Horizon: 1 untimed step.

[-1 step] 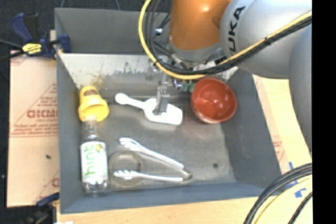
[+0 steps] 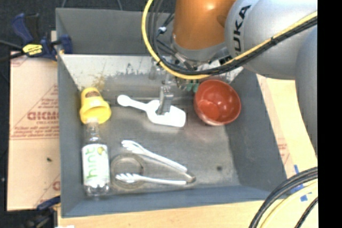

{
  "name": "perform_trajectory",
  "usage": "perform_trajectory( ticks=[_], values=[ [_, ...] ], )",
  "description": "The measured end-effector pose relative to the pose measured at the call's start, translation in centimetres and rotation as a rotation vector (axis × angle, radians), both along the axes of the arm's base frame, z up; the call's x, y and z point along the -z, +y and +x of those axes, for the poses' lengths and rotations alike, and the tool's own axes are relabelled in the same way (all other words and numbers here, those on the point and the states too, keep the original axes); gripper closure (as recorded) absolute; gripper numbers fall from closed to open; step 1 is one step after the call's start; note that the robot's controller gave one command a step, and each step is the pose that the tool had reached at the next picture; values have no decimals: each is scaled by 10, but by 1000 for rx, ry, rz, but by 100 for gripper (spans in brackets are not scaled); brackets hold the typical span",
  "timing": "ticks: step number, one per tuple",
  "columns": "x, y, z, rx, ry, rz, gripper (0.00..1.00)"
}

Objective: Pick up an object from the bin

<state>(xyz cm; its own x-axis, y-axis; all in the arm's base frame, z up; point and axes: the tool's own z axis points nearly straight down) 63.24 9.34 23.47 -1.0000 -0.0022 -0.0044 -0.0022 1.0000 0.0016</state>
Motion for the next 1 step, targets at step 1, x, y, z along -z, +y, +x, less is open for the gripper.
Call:
perform_trajectory(
  ticks=[1],
  values=[
    [157,-45,19,183,-4,2,0]
  ],
)
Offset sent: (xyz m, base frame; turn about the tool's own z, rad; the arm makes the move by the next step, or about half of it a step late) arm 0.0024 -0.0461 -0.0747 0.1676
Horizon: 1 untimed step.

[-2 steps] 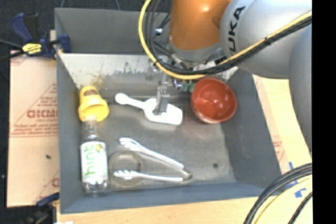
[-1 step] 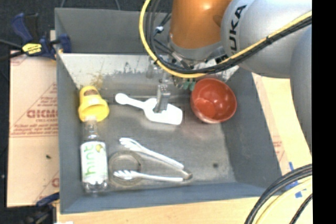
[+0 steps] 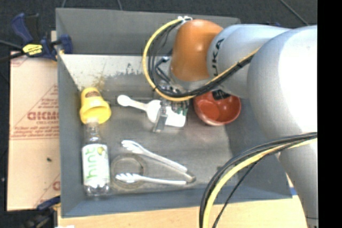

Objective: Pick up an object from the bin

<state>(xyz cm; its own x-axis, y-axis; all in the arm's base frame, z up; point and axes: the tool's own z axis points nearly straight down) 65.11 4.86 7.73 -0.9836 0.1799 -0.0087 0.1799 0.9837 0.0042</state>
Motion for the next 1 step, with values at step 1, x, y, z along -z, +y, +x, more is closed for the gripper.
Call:
perform_trajectory(
  ticks=[1],
  values=[
    [-86,-2,-14,-15,-12,0,0]
  ],
)
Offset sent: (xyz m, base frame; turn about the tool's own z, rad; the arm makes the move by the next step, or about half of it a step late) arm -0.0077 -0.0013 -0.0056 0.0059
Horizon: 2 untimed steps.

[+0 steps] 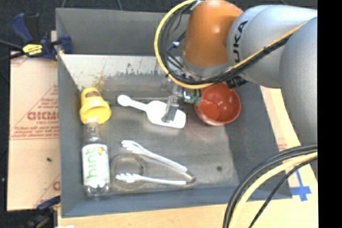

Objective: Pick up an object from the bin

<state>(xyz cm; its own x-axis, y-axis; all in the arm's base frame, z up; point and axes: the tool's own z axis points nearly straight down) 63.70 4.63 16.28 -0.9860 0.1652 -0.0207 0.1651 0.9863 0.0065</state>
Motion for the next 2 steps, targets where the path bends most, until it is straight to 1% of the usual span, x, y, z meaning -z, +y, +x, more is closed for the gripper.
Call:
perform_trajectory(
  ticks=[1,2],
  values=[
    [91,1,7,18,22,0,0],
    [92,4,-1,116,-6,5,0]
  ],
)
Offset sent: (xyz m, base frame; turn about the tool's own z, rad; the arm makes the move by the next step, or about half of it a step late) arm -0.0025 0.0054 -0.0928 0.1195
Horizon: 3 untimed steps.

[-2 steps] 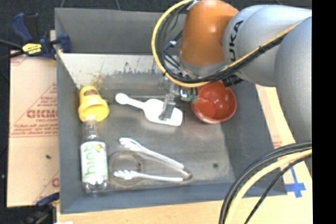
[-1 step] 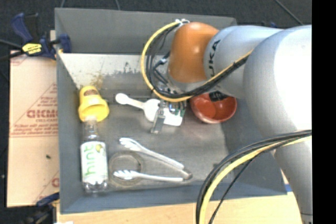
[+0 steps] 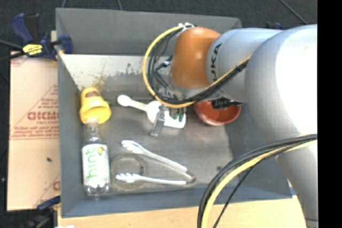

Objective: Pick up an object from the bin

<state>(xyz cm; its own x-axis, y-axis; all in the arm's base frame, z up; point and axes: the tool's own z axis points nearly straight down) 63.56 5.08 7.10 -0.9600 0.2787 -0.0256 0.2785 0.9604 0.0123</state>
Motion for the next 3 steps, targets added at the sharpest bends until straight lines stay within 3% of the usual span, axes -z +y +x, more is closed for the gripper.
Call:
perform_trajectory(
  ticks=[1,3],
  values=[
    [-3,-5,10,-96,22,-4,100],
    [-9,-6,10,-95,18,-4,100]
  ],
)
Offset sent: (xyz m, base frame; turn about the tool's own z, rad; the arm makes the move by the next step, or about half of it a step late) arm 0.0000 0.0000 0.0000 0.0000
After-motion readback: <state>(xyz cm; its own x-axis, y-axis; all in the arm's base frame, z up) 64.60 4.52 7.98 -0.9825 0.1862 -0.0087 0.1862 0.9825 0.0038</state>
